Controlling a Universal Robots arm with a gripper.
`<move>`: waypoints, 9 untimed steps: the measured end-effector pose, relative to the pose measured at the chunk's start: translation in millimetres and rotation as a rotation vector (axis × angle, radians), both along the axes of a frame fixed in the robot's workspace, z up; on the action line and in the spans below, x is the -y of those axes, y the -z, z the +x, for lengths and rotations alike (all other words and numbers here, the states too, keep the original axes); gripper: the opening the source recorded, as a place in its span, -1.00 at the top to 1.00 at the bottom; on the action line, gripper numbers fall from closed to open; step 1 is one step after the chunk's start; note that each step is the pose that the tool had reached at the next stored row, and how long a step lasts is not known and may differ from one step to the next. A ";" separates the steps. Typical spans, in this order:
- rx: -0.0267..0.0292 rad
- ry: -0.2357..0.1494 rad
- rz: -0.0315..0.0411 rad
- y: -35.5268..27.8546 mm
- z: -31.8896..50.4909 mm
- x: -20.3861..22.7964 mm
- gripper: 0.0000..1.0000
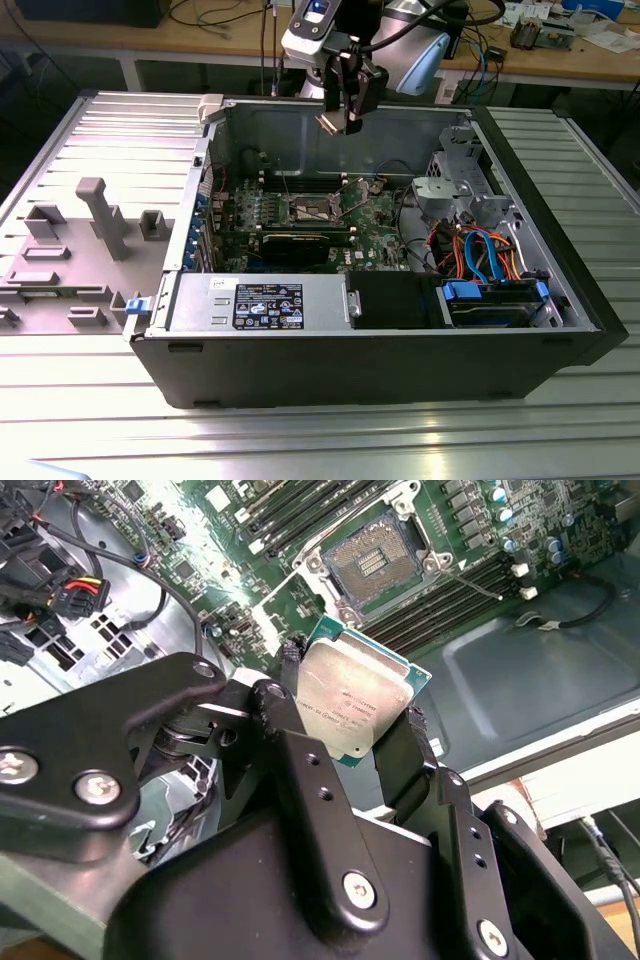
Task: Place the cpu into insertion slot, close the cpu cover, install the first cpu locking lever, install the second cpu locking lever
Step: 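Place the cpu into insertion slot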
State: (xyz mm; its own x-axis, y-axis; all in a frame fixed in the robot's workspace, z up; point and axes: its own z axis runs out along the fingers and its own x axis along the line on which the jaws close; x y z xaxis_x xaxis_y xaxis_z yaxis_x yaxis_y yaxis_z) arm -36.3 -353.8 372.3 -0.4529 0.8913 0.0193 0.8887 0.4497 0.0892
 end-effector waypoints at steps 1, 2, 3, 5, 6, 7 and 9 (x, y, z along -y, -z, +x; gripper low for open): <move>0.0001 0.003 0.0001 0.0 0.0 0.0 -0.09; 0.0000 0.006 0.0001 0.1 0.0 0.0 -0.09; 0.0001 0.010 0.0001 0.1 0.0 0.0 -0.09; 0.0000 0.017 0.0001 0.1 0.0 0.0 -0.09; 0.0001 0.021 0.0001 0.1 0.0 0.0 -0.09; 0.0000 0.027 0.0000 0.1 0.0 0.0 -0.09; 0.0000 0.035 0.0001 0.2 0.0 0.0 -0.09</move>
